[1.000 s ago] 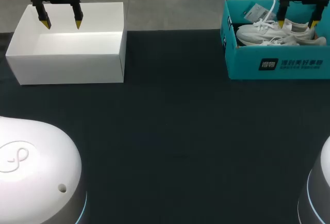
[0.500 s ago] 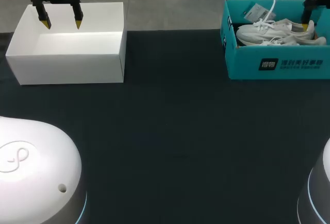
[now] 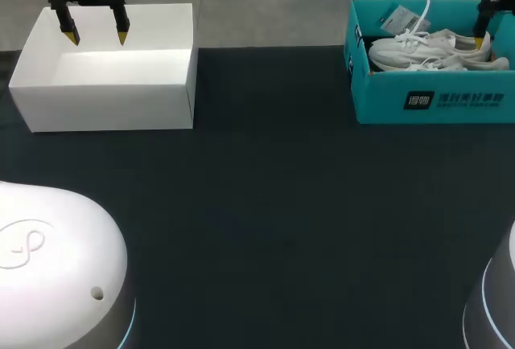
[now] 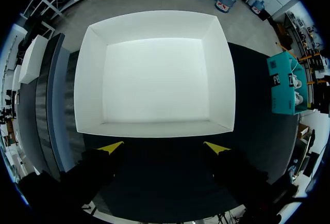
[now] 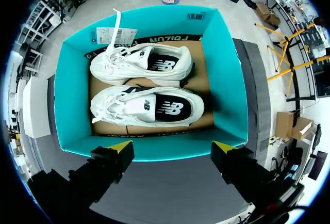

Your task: Take the shoe out of the shoebox, open the shoe tongue, remove and reinsert the insole, then place the shoe into the shoebox

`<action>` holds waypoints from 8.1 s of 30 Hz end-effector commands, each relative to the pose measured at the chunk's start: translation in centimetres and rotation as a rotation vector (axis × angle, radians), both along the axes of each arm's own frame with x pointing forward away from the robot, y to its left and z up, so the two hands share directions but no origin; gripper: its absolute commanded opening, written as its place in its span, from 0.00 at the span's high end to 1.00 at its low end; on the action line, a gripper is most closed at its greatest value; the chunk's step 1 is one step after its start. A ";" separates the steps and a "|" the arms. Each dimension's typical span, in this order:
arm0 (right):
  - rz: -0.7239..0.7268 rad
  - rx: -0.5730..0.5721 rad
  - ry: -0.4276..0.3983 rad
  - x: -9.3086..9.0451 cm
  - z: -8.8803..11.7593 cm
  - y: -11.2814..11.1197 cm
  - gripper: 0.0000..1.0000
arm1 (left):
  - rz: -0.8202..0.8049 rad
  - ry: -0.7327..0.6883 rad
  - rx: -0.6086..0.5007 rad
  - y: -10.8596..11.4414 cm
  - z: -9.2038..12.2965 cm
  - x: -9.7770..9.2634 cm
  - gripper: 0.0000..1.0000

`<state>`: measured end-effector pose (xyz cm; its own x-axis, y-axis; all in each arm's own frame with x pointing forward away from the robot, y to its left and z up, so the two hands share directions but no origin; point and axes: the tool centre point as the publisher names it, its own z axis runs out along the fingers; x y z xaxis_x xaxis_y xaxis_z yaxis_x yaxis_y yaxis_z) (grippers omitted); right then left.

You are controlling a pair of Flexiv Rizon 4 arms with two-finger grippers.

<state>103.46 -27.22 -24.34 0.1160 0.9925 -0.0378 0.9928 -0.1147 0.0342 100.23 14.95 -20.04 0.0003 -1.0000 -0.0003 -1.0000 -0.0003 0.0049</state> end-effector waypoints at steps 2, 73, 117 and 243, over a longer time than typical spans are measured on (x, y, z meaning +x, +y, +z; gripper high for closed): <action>-0.013 -0.002 -0.012 0.1 -0.3 -0.2 0.00 | 0.000 -0.001 0.000 0.0 0.0 -0.1 0.00; -0.155 -0.040 0.085 2.4 -5.5 -6.3 1.00 | 0.000 -0.001 0.000 0.0 0.0 -0.1 0.00; -0.088 -0.124 -0.037 3.7 11.1 -2.1 1.00 | 0.000 -0.001 0.000 0.0 0.0 -0.1 0.00; -0.103 -0.085 0.019 -29.1 -10.3 34.2 1.00 | 0.000 -0.001 0.000 0.0 0.0 -0.1 0.00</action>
<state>74.17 7.02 -33.78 0.2175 0.9668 -0.1343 0.9761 -0.2148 0.0340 100.23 14.94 -20.04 0.0002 -1.0000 -0.0004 -1.0000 -0.0002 0.0049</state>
